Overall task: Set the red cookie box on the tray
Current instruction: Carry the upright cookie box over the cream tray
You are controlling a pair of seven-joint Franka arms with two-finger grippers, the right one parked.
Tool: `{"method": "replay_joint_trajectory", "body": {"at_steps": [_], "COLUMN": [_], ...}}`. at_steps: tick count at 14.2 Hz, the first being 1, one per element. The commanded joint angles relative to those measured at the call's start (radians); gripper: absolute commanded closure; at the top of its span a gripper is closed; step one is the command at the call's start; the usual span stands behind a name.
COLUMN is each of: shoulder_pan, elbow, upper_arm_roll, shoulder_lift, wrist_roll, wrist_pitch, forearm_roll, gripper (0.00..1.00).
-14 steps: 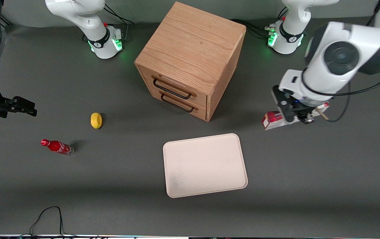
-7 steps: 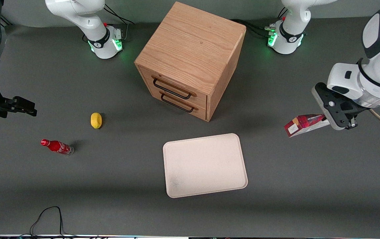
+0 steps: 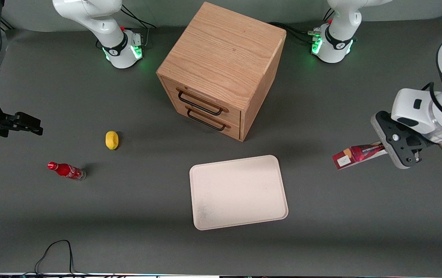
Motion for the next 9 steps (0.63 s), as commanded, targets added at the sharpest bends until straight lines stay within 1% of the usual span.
{"method": "replay_joint_trajectory", "body": {"at_steps": [1, 3, 5, 7, 9], "shoulder_pan": [-0.100, -0.178, -0.244, -0.296, -0.335], "elbow": [0.115, 0.174, 0.205, 0.205, 0.204], "upper_arm_roll": [0.000, 0.002, 0.002, 0.002, 0.002], "shoulder_lift": [0.094, 0.164, 0.218, 0.250, 0.278], "wrist_roll": [-0.166, -0.320, -0.501, -0.720, -0.985], "wrist_pitch": [-0.021, -0.001, 0.048, 0.117, 0.175], "forearm_roll": [0.003, 0.026, 0.034, 0.034, 0.034], "gripper": [1.00, 1.00, 1.00, 1.00, 1.00]}}
